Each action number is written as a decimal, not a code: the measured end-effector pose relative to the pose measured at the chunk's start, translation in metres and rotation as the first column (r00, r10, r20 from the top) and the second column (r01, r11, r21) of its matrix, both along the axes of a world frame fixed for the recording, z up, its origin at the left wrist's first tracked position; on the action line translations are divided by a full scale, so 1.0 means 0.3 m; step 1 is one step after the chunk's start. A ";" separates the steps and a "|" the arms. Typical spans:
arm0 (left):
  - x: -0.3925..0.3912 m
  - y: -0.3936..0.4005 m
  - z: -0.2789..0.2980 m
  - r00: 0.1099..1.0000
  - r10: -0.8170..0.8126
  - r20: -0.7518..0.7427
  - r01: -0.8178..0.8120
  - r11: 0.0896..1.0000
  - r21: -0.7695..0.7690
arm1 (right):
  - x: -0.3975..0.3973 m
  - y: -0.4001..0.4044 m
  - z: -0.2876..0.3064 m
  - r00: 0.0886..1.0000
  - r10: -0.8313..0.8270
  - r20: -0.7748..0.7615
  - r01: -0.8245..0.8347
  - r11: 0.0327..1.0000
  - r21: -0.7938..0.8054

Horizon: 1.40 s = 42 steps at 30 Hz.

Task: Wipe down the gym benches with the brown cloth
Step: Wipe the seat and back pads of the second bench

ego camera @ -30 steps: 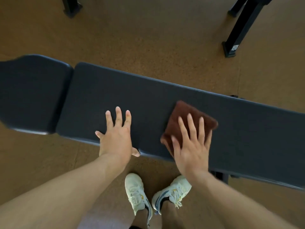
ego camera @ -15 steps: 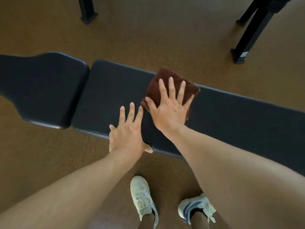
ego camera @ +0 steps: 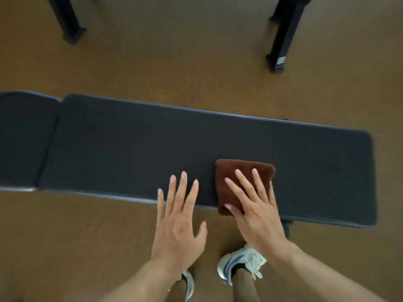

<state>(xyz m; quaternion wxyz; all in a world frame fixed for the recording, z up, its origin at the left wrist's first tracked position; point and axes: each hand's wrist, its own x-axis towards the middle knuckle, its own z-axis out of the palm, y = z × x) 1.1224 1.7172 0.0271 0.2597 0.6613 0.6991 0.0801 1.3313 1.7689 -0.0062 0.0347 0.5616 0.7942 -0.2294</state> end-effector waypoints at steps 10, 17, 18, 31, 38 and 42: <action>0.254 0.521 0.088 0.989 0.146 -0.020 -0.145 0.948 -0.282 | 0.042 0.453 -0.037 0.950 -0.311 0.009 0.312 0.950 -0.019; 0.316 0.495 0.048 0.973 -0.191 -0.133 0.092 0.840 -0.535 | 0.250 -0.095 -0.027 0.936 -0.343 0.085 0.348 0.936 -0.052; 0.322 0.502 0.045 0.962 -0.224 -0.154 0.104 0.826 -0.554 | 0.263 -0.075 -0.032 0.941 -0.325 0.093 0.332 0.941 -0.069; 0.445 0.526 0.034 0.891 -0.277 -0.359 -0.026 0.758 -0.651 | 0.333 0.513 -0.042 0.950 -0.313 0.001 0.313 0.949 0.028; 0.561 0.597 0.048 0.615 -0.712 -0.340 0.390 0.649 -0.653 | 0.506 -0.080 -0.030 0.891 -0.446 0.083 0.447 0.894 0.008; 0.592 0.628 0.035 0.533 -0.785 -0.316 0.420 0.570 -0.706 | 0.544 0.057 -0.047 0.869 -0.484 0.105 0.487 0.873 -0.004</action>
